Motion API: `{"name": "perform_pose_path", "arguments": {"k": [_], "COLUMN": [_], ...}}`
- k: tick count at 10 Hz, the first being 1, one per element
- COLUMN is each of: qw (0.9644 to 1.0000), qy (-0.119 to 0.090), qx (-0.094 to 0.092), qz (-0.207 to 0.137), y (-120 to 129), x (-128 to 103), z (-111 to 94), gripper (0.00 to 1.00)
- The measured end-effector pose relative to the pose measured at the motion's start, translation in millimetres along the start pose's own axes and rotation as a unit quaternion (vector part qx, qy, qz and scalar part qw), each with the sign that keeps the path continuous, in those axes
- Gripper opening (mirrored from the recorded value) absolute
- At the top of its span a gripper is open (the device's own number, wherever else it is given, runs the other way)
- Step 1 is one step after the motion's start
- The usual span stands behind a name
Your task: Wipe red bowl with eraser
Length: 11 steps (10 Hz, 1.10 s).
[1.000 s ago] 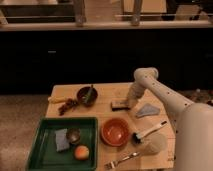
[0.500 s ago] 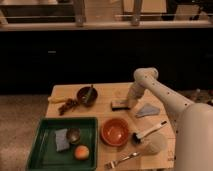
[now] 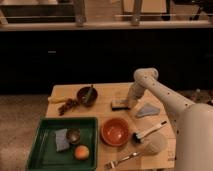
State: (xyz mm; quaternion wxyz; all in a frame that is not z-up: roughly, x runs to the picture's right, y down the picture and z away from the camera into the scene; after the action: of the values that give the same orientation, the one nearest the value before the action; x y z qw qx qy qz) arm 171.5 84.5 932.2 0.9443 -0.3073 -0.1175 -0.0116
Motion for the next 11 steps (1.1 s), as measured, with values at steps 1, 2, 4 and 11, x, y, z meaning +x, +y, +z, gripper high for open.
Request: {"name": "perform_pose_path", "arguments": {"k": [1,2,4,11], "qw": [1.0000,1.0000,1.0000,1.0000], "qy": [0.001,0.002,0.002,0.004], "qx": [0.000,0.000,0.000,0.005], "qz": [-0.001,-0.001,-0.001,0.004], "y": [-0.3,-0.3,-0.2,-0.4], "x": [-0.4,-0.3,-0.3,3.3], "z": [-0.5,-0.7,-0.4,2.4], "gripper": [0.13,0.13,0.13,0.13]}}
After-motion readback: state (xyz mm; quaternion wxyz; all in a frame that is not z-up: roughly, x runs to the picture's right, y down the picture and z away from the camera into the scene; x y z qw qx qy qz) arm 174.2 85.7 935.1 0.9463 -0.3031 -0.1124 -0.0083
